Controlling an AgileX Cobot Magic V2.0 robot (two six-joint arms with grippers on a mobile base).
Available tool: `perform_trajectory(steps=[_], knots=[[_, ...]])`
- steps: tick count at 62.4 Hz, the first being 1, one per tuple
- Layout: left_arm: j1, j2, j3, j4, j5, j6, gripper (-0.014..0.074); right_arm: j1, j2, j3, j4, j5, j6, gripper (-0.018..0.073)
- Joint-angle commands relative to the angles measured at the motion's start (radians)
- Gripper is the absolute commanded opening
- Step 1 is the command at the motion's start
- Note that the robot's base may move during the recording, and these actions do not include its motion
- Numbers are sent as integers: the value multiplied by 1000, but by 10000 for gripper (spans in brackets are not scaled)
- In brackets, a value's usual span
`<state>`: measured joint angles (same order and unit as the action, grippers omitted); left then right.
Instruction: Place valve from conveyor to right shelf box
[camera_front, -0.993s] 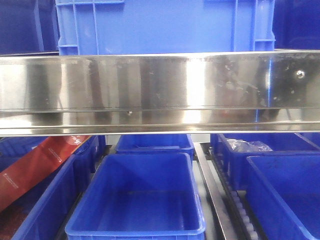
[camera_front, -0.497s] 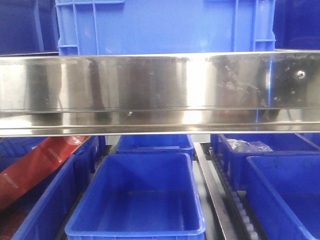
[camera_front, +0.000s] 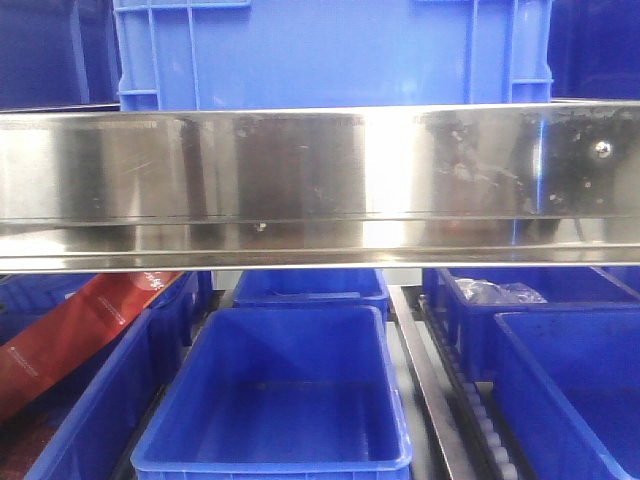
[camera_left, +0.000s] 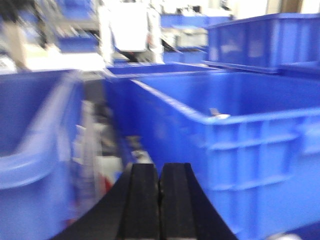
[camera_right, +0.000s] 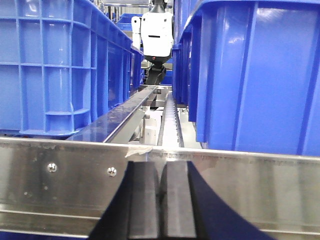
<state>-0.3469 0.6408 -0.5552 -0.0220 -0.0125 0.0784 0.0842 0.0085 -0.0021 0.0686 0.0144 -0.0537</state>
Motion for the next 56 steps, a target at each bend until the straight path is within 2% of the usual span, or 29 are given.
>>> perform_trajectory(steps=[1,9,20,27,36,43,45,56], knots=[[47,-93,86,57,-21,-5,-111,-7,-9,2,-4,-23,-1,-168],[133,-242,233,57,-23,-5,-111,-7,-9,2,-4,-23,-1,-168],[195,-414,373,57,-23,-10,-111,-7,-9,2,-4,-23,-1,-168],[205,-519,445,57,-23,-78,-111,-7,-9,2,-4,-23,-1,-168],[205,-641,529,57,-23,-84,-111,-7,-9,2,-4,-23,-1,-168],[209,-641,555,52,-60,-84,-111,-7,-9,2,-4,-23,-1,-168],[209,-641,555,43,-23,-84,-111,-7,-9,2,-4,-23,-1,-168],[209,-641,555,22,-15,-88,-111,-7,-9,2,-4,-23,-1,-168]])
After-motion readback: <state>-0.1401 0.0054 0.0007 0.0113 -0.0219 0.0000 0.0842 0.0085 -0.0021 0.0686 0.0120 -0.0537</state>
